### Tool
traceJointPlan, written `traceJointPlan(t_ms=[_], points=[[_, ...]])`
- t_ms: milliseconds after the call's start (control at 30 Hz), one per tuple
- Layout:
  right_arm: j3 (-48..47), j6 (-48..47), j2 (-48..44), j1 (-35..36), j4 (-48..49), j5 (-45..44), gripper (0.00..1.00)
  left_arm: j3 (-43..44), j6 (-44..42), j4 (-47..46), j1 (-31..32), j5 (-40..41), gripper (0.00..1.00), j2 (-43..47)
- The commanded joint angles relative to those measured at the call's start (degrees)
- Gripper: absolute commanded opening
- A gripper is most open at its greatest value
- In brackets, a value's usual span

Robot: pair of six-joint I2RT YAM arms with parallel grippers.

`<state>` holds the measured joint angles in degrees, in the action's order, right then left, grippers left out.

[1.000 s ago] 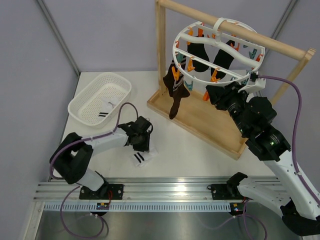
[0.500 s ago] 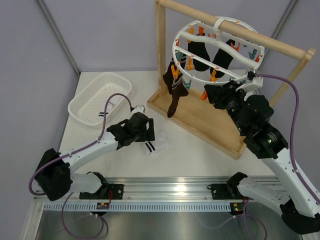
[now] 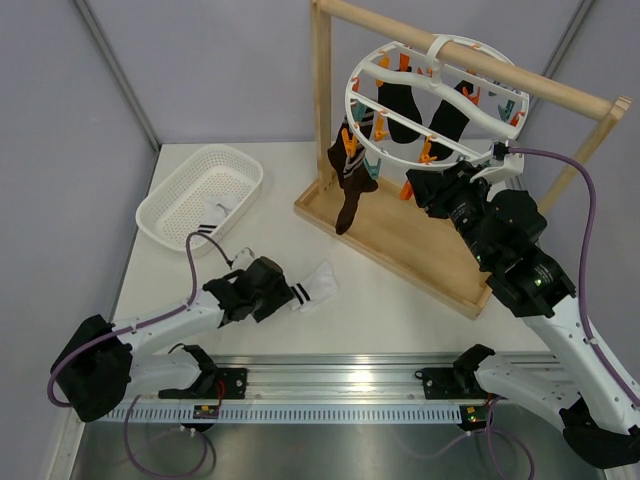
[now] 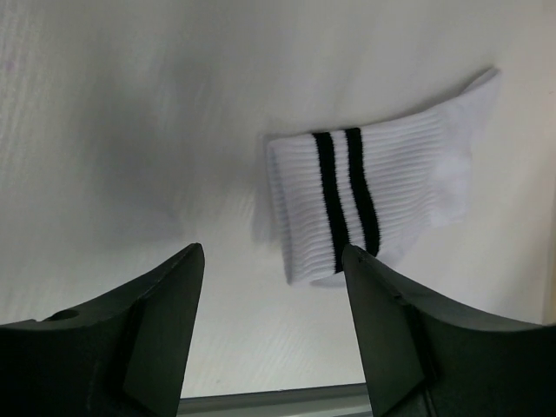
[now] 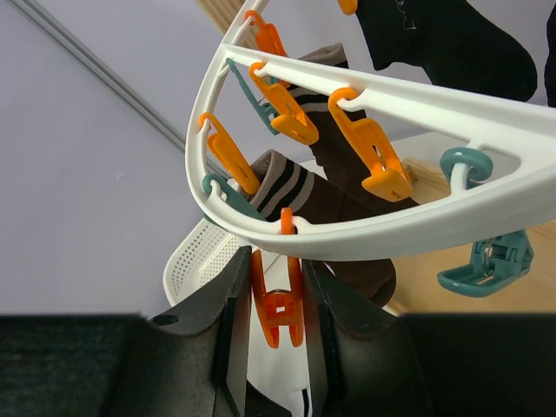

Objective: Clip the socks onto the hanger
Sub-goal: Pick up the sock at the center of the board.

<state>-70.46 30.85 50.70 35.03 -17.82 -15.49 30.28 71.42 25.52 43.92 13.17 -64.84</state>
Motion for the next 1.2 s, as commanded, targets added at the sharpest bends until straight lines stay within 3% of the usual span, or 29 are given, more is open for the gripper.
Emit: traceJointPlan(t_ms=[0, 467, 767, 967, 1033, 1167], points=[[0.0, -0.3, -0.2, -0.2, 0.2, 0.6, 0.0, -1.4, 9.5, -7.2, 0.0, 0.5, 0.68, 0.9], [-0.4, -0.4, -0.5, -0.1, -0.5, 0.5, 0.0, -4.6, 16.3, -14.1, 1.1, -2.7, 0.54, -5.7], [0.1, -0.4, -1.2, -0.2, -0.6, 0.2, 0.0, -5.3, 15.9, -11.8, 1.3, -1.3, 0.34, -3.9], [-0.4, -0.6, -1.0, -0.1, -0.6, 0.4, 0.0, -0.5, 8.1, -4.4, 1.3, 3.8, 0.08, 2.1], [-0.5, -0.7, -0.9, -0.1, -0.6, 0.4, 0.0, 3.3, 1.9, -1.3, 1.3, 7.1, 0.02, 3.9], [-1.0, -0.8, -0.5, -0.2, -0.7, 0.9, 0.0, 10.5, -11.6, 1.3, 1.3, 11.3, 0.0, 8.1]])
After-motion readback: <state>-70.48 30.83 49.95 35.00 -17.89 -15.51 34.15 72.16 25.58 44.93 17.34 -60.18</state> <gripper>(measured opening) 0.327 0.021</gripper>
